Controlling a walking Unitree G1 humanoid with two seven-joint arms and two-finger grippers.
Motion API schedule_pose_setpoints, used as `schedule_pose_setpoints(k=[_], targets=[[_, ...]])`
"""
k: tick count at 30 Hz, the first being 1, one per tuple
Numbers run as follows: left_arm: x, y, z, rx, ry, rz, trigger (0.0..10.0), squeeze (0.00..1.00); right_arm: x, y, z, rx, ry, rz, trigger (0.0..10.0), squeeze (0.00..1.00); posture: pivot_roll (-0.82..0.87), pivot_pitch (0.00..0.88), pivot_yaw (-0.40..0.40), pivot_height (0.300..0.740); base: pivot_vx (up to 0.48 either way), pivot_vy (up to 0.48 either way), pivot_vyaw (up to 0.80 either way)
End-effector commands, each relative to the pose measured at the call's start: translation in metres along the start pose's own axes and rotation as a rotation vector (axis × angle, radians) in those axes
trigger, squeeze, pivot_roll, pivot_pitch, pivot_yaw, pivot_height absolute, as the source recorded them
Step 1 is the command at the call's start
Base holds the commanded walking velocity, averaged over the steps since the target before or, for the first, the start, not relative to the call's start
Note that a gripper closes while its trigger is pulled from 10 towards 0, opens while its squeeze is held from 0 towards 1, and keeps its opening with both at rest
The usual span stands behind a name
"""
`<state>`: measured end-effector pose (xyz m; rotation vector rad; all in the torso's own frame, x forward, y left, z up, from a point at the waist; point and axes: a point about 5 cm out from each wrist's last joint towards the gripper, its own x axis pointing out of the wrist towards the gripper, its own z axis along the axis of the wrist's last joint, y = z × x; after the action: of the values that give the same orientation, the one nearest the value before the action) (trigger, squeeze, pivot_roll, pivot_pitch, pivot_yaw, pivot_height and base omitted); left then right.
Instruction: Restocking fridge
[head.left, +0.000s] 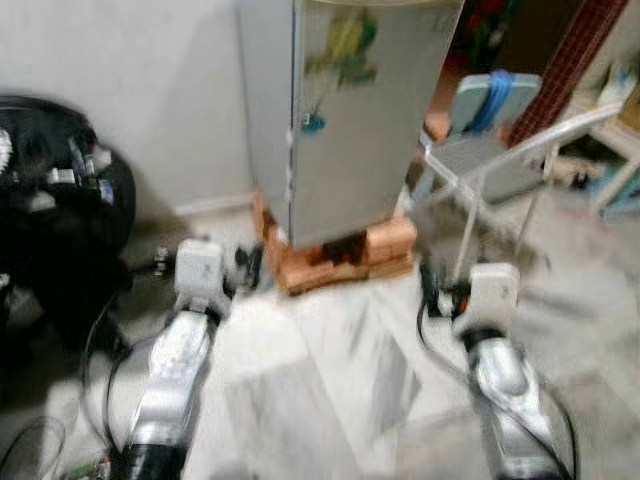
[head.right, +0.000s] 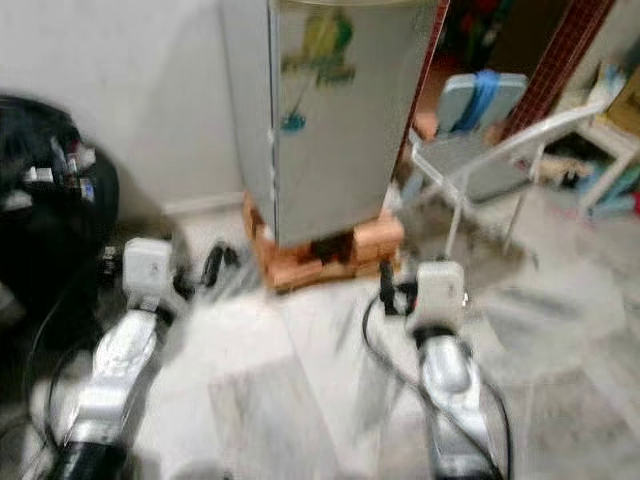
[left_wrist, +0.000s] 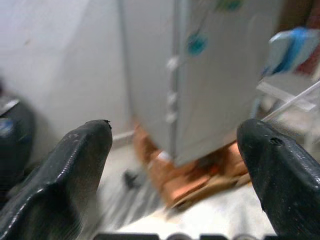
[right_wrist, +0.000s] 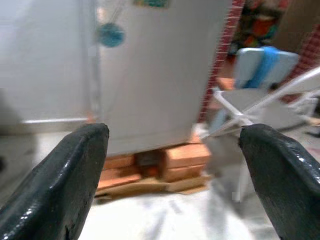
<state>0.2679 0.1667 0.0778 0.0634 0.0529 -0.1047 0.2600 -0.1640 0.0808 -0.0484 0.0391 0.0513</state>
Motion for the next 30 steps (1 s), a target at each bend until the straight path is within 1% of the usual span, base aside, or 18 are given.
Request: schedule_pose_setpoints(k=[1, 3, 4, 5, 7, 11, 16, 17, 19, 22, 27, 28, 30], targets=[[0.003, -0.007, 0.004, 0.001, -0.014, -0.044, 10.0, 0.0, 0.002, -0.01, 0.002, -0.015, -0.012, -0.024, 10.0, 0.0, 0.05, 0.0, -0.014, 0.74, 0.356, 0.319, 0.0], [0.006, -0.009, 0.004, 0.008, -0.006, -0.072, 10.0, 0.0, 0.008, -0.01, 0.006, -0.007, -0.033, -0.035, 10.0, 0.0, 0.04, 0.0, -0.001, 0.74, 0.36, 0.319, 0.0], [0.006, -0.009, 0.004, 0.008, -0.006, -0.072, 10.0, 0.0, 0.008, -0.01, 0.006, -0.007, -0.033, -0.035, 10.0, 0.0, 0.04, 0.0, -0.001, 0.74, 0.36, 0.319, 0.0], [0.009, -0.012, 0.005, 0.019, -0.009, -0.094, 10.0, 0.0, 0.011, -0.012, 0.01, -0.01, -0.05, -0.047, 10.0, 0.0, 0.03, 0.0, 0.012, 0.74, 0.36, 0.319, -0.55], [0.011, -0.014, 0.006, 0.024, -0.013, -0.103, 10.0, 0.0, 0.011, -0.015, 0.011, -0.013, -0.057, -0.056, 10.0, 0.0, 0.03, 0.0, 0.013, 0.74, 0.356, 0.319, -0.58], [0.012, -0.015, 0.006, -0.001, -0.009, -0.109, 10.0, 0.0, 0.011, -0.015, 0.012, -0.013, -0.06, -0.059, 10.0, 0.0, 0.02, 0.0, 0.018, 0.74, 0.359, 0.319, -0.57], [0.008, -0.017, 0.003, -0.004, 0.004, -0.128, 10.0, 0.0, 0.007, -0.013, 0.008, -0.003, -0.052, -0.066, 10.0, 0.0, 0.03, 0.0, 0.024, 0.74, 0.359, 0.319, -0.08], [0.006, -0.016, 0.003, 0.019, 0.006, -0.125, 10.0, 0.0, 0.005, -0.012, 0.005, 0.017, -0.04, -0.067, 10.0, 0.0, 0.03, 0.002, 0.027, 0.74, 0.356, 0.319, -0.8], [0.005, -0.015, 0.002, 0.021, 0.008, -0.123, 10.0, 0.0, 0.004, -0.012, 0.005, 0.015, -0.039, -0.067, 10.0, 0.0, 0.03, 0.003, 0.028, 0.74, 0.356, 0.319, -0.8], [0.003, -0.013, -0.001, -0.002, 0.025, -0.118, 10.0, 0.0, 0.002, -0.012, 0.003, 0.006, -0.038, -0.076, 10.0, 0.0, 0.03, 0.012, 0.034, 0.74, 0.391, 0.197, -0.8], [-0.002, -0.011, -0.007, -0.041, 0.055, -0.103, 10.0, 0.0, -0.001, -0.015, 0.002, 0.025, -0.03, -0.102, 10.0, 0.0, 0.04, 0.022, 0.011, 0.74, 0.427, 0.0, -0.8], [-0.003, -0.011, -0.008, -0.046, 0.059, -0.098, 10.0, 0.0, -0.002, -0.015, 0.0, 0.023, -0.022, -0.102, 10.0, 0.0, 0.05, 0.023, -0.001, 0.74, 0.412, 0.247, -0.8], [-0.003, -0.011, -0.008, -0.05, 0.06, -0.091, 10.0, 0.0, -0.004, -0.016, -0.002, 0.022, -0.015, -0.101, 10.0, 0.0, 0.05, 0.023, -0.001, 0.74, 0.394, 0.274, -0.8]])
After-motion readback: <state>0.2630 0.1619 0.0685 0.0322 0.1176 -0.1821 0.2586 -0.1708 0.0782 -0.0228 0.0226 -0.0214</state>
